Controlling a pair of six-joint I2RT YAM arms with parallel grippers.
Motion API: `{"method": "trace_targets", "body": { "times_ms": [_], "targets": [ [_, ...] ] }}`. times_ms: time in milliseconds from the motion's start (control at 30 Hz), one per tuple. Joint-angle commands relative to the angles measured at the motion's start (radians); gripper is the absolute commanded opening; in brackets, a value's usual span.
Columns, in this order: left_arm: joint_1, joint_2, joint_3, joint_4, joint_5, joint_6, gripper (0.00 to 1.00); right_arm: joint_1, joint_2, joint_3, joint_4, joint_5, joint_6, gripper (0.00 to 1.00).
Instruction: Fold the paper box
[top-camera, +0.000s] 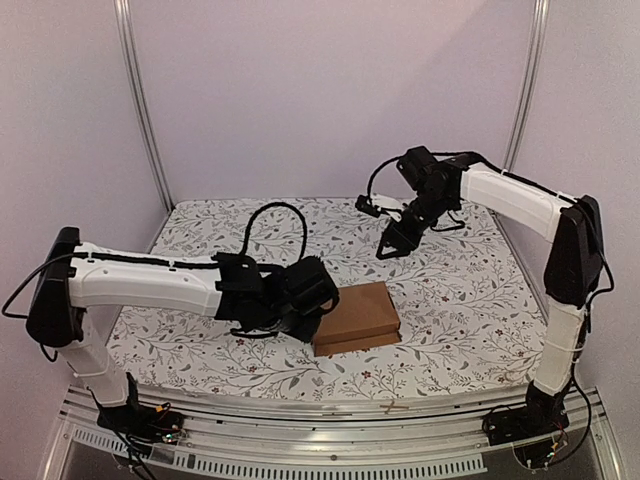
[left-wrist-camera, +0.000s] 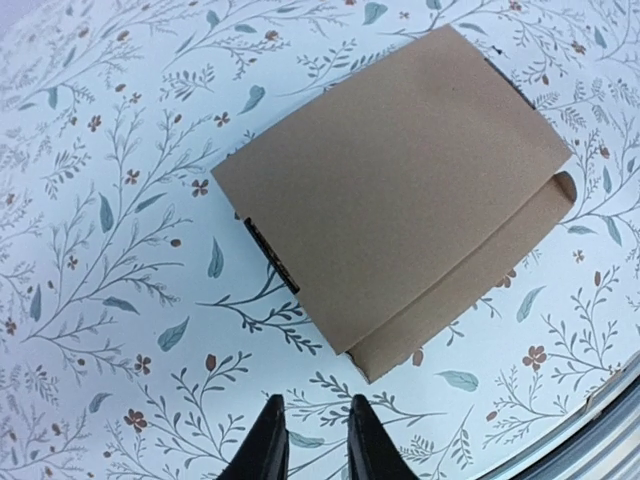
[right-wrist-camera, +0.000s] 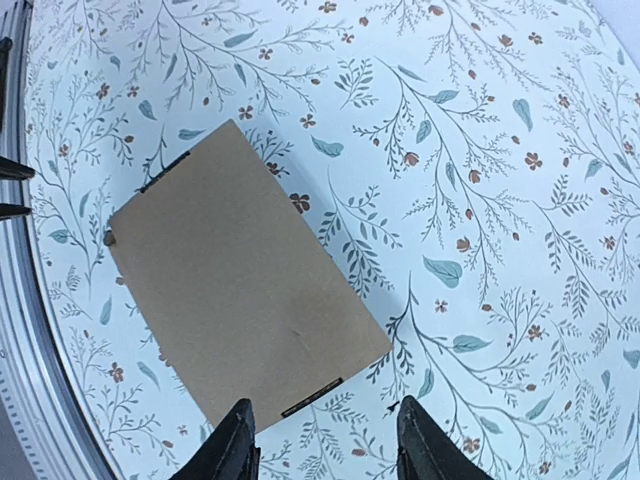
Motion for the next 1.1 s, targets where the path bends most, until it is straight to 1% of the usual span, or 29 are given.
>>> {"method": "trace_targets", "body": {
  "times_ms": [0, 100, 167, 333, 400, 500, 600, 733, 833, 900, 1067],
  "targets": [
    [-0.072, -0.03, -0.143, 0.043, -0.07, -0.245, 0.27, -0.004, 0.202, 0.102, 0.005, -0.076, -0.047, 0.49],
    [-0.155, -0.034, -0.181, 0.088, -0.141, -0.334, 0.29, -0.005, 0.285, 0.156, 0.013, -0.105, -0.046, 0.53],
    [-0.18, -0.007, -0.179, 0.096, -0.154, -0.371, 0.3, -0.006, 0.323, 0.171, 0.015, -0.124, -0.05, 0.55],
    [-0.188, 0.072, -0.173, 0.13, -0.139, -0.402, 0.34, -0.006, 0.377, 0.172, -0.008, -0.203, -0.06, 0.59],
    [-0.186, 0.089, -0.166, 0.143, -0.152, -0.406, 0.37, -0.006, 0.399, 0.171, -0.037, -0.218, -0.075, 0.6],
    [-0.153, 0.088, -0.162, 0.159, -0.159, -0.408, 0.45, -0.008, 0.416, 0.158, -0.079, -0.238, -0.102, 0.6],
    [-0.088, 0.079, -0.181, 0.202, -0.101, -0.411, 0.5, -0.011, 0.407, 0.116, -0.106, -0.248, -0.12, 0.59],
    [0.003, 0.085, -0.213, 0.271, -0.023, -0.398, 0.51, -0.015, 0.354, 0.012, -0.113, -0.249, -0.132, 0.59],
    [0.046, 0.099, -0.214, 0.325, 0.02, -0.35, 0.51, -0.015, 0.294, -0.08, -0.114, -0.253, -0.115, 0.6],
    [0.064, 0.125, -0.19, 0.338, 0.044, -0.31, 0.51, -0.017, 0.259, -0.139, -0.119, -0.265, -0.094, 0.62],
    [0.091, 0.227, -0.074, 0.329, 0.105, -0.203, 0.49, -0.017, 0.164, -0.271, -0.12, -0.291, -0.032, 0.64]
  ]
}}
